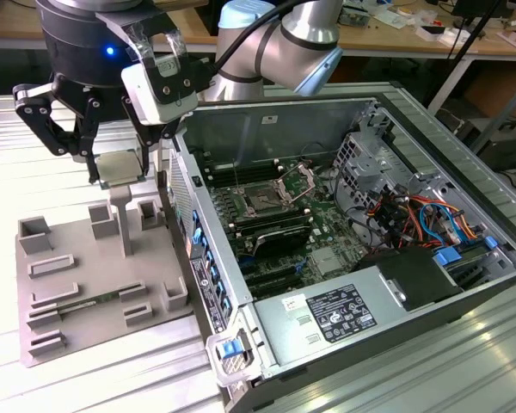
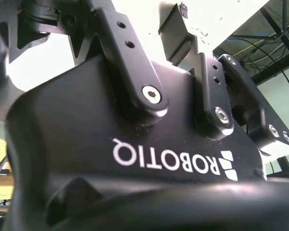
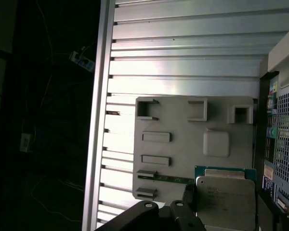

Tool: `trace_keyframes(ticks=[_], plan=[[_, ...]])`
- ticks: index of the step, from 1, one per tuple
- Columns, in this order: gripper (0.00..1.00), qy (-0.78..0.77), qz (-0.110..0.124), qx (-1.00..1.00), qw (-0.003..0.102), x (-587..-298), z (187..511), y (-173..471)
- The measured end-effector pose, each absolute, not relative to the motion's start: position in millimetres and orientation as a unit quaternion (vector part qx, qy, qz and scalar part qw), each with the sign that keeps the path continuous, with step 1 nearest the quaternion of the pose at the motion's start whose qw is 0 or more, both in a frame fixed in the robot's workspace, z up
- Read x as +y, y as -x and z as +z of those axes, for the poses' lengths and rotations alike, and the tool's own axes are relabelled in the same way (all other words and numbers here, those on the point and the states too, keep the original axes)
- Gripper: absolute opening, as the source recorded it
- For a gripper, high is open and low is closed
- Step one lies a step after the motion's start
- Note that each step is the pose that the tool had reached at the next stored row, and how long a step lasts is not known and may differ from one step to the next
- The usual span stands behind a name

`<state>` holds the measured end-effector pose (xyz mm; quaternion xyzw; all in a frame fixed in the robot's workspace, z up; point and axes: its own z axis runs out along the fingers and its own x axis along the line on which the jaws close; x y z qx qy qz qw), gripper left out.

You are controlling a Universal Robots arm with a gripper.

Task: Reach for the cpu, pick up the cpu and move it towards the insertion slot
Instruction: 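Pick up the cpu and move it towards the insertion slot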

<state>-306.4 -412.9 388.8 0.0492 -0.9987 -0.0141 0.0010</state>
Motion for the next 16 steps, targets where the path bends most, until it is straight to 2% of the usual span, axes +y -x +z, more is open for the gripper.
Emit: trace_keyframes(ticks=[16], plan=[[0.55,-0.049,-0.014,-0.999,0.001,-412.9,388.7,302.2]])
